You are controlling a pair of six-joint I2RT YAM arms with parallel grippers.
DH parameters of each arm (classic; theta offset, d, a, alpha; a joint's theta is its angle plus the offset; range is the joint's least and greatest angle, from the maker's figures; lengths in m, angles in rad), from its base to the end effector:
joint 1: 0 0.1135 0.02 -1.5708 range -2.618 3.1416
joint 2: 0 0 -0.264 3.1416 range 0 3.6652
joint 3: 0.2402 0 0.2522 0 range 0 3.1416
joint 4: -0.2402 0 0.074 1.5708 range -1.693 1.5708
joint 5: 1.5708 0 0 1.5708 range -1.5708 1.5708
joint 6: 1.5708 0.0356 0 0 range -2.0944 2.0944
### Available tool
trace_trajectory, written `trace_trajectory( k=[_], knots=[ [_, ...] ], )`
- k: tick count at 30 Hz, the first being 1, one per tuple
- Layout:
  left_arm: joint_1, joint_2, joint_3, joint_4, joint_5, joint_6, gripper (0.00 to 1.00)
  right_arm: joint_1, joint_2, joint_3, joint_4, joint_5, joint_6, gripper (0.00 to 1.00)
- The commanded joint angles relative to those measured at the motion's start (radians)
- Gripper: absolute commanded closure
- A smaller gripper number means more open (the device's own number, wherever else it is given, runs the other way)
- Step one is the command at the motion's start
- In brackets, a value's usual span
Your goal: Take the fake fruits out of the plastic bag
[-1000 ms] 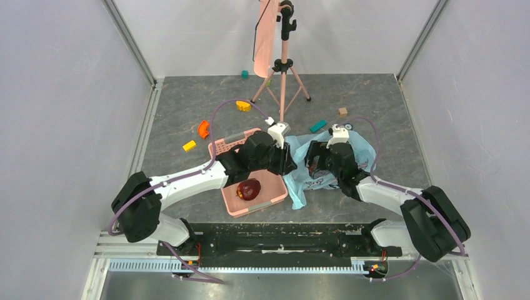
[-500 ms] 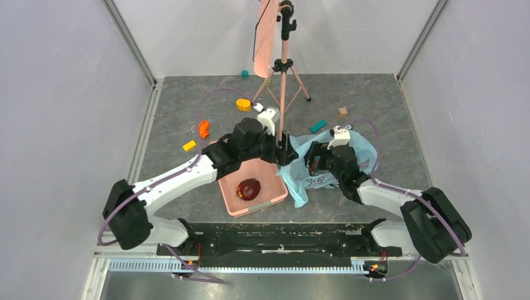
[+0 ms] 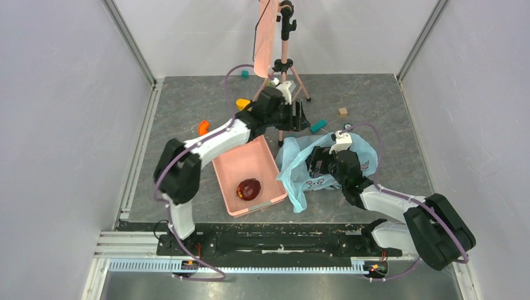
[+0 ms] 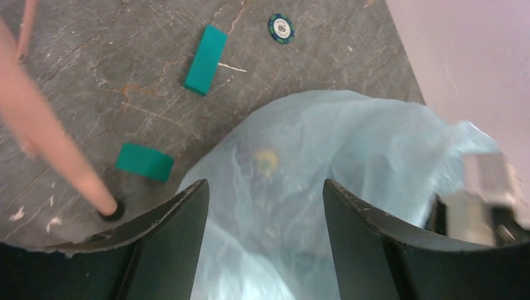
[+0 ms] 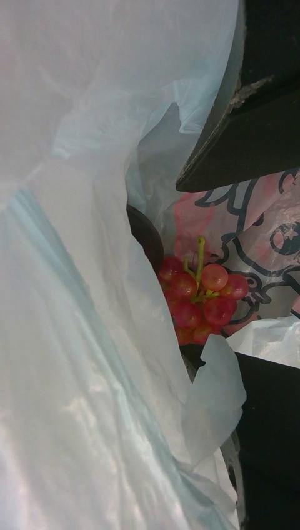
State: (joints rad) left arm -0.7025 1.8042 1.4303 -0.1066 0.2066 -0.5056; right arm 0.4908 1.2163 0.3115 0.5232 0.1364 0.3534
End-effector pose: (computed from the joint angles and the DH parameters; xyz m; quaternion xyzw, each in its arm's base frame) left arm 0.3216 -0.2818 0.2864 0.1368 0.8411 -0.3655 0.3744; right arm 0.2036 0.1033 0.1648 -0.0186 0.8271 0.1775 0.5330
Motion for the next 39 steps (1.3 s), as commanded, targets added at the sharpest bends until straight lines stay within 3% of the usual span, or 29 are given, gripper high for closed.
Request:
trace_trajectory(
  k=[1, 17, 33, 39],
  knots=[
    [0.003, 0.165, 0.192, -0.041, 0.053, -0.024, 0.28, -0.008, -0.014, -0.01, 0.061, -0.007, -0.025, 0.06],
    [-0.001, 0.488, 0.529, -0.328, -0.077, -0.012, 0.31, -0.031, 0.015, -0.002, 0.105, -0.036, -0.051, 0.06],
    [-0.018, 0.36, 0.28, -0.231, -0.042, -0.015, 0.49, -0.037, 0.066, 0.012, 0.153, -0.052, -0.085, 0.02],
    [-0.02, 0.371, 0.257, -0.226, -0.022, -0.007, 0.56, -0.038, 0.13, 0.028, 0.191, -0.07, -0.087, 0.02]
  ],
)
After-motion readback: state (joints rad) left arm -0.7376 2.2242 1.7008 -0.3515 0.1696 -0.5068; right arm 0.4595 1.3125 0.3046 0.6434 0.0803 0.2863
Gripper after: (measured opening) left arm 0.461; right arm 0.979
